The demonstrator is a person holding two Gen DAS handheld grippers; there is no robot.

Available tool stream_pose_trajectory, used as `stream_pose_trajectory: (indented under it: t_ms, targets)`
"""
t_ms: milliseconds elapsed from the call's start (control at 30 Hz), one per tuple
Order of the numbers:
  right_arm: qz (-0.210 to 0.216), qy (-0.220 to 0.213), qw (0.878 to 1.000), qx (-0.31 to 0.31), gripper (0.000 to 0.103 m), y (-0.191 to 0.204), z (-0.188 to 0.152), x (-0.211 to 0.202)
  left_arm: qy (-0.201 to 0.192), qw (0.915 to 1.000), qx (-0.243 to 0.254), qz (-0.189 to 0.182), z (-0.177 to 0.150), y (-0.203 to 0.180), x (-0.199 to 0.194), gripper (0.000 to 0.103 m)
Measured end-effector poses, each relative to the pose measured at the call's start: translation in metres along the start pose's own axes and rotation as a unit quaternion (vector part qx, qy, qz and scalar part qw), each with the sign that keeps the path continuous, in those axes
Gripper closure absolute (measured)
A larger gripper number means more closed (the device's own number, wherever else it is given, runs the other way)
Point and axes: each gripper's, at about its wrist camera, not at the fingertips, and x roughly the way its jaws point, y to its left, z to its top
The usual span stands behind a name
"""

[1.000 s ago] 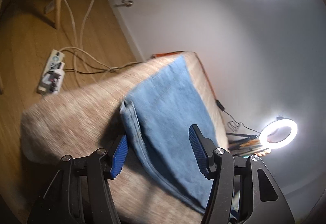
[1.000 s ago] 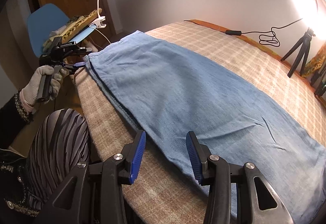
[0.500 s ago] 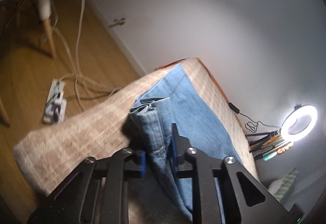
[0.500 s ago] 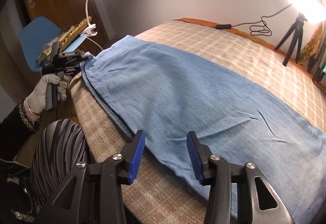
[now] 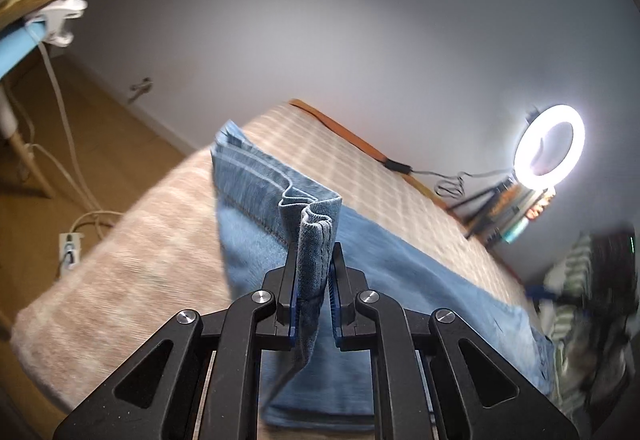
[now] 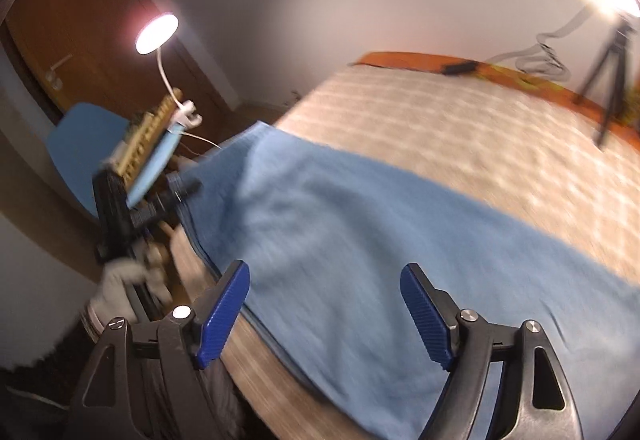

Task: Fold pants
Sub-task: 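Close the right tool on the leg hem beside the left tool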

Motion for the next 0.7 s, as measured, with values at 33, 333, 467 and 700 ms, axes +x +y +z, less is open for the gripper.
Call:
stream_pose_trajectory:
  t_ms: [33, 333, 467, 700]
  targets:
    - [0.01, 0.002, 1.0, 0.002, 0.022, 0.002, 0.01, 0.007, 0.005, 1.0, 0.002, -0.006, -0.002, -0.002, 0.003, 0.093]
    - [0.103, 0.088, 0.991, 0.017, 0.021, 0.044, 0.09, 0.146, 0.039, 0.9981, 0.023, -0.042, -0.01, -0.019, 0.015, 0.093]
    - [0.11, 0.126, 0.986, 0.016, 0.021, 0.062, 0.104, 0.209, 0.047, 0.997, 0.027, -0.056, -0.005, -0.021, 0.013, 0.093]
    - [0.056, 0.136, 0.989, -0.026, 0.023, 0.086, 0.122, 0.252, 0.065, 0.9931, 0.061, -0.076, -0.006, -0.041, 0.013, 0.093]
